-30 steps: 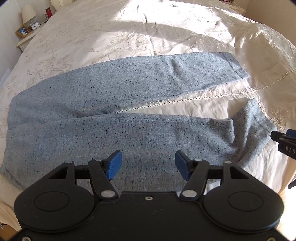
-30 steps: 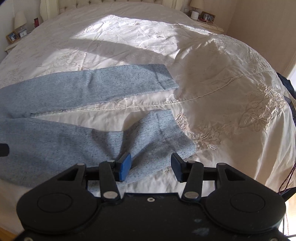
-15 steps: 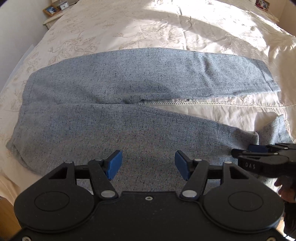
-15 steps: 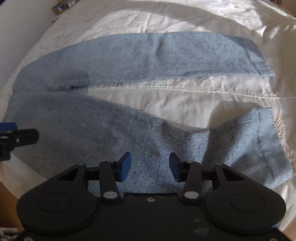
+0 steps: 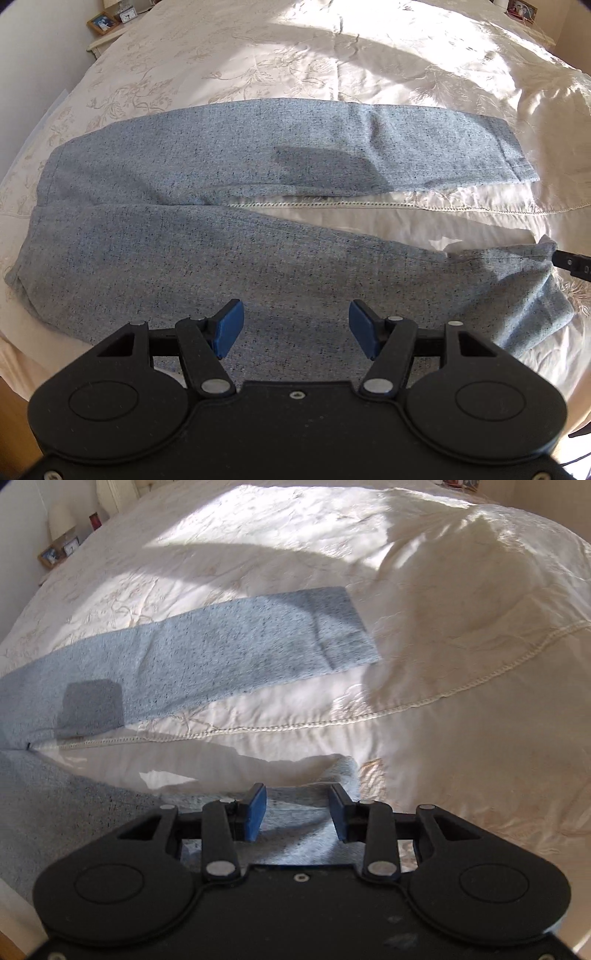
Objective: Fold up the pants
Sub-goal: 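Move the right gripper toward the cuff of one trouser leg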
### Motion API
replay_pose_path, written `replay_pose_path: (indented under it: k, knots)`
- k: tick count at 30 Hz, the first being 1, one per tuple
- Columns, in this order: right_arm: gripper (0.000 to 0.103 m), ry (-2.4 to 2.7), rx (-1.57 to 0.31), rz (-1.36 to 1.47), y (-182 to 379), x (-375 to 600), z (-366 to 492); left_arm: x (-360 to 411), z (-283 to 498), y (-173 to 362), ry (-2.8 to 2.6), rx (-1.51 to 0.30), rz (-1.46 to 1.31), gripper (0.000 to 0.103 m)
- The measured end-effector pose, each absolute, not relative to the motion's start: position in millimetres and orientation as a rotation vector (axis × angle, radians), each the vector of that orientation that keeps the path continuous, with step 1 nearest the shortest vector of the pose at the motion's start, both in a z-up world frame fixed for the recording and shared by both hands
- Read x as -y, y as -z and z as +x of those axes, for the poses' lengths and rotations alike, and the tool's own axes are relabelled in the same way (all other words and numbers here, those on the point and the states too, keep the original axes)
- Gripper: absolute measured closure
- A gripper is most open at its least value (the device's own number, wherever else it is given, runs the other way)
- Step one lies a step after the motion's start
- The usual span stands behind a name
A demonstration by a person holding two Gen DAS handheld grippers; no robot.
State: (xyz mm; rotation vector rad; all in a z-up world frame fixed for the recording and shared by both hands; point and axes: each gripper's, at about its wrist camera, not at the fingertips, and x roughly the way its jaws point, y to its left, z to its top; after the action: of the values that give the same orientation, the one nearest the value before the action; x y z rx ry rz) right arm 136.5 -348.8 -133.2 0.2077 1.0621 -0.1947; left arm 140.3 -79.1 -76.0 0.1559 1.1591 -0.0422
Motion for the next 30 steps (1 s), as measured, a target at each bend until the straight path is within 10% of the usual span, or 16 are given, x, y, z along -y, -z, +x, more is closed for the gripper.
replay_pose_path:
  k: [15,17,19,30]
  knots:
    - [0.056,0.072,-1.203,0.354,177,372,98,97,128,69,0.041,-1.136,0.17,0.038]
    - [0.06,0.081,-1.207,0.379,176,368,101,96,129,70,0.037,-1.135,0.164,0.038]
    - [0.099,0.079,-1.214,0.4,167,365,102,97,130,72,0.031,-1.135,0.166,0.038]
    - [0.1,0.298,-1.229,0.386,147,387,61,121,124,104,0.117,-1.108,0.259,0.038]
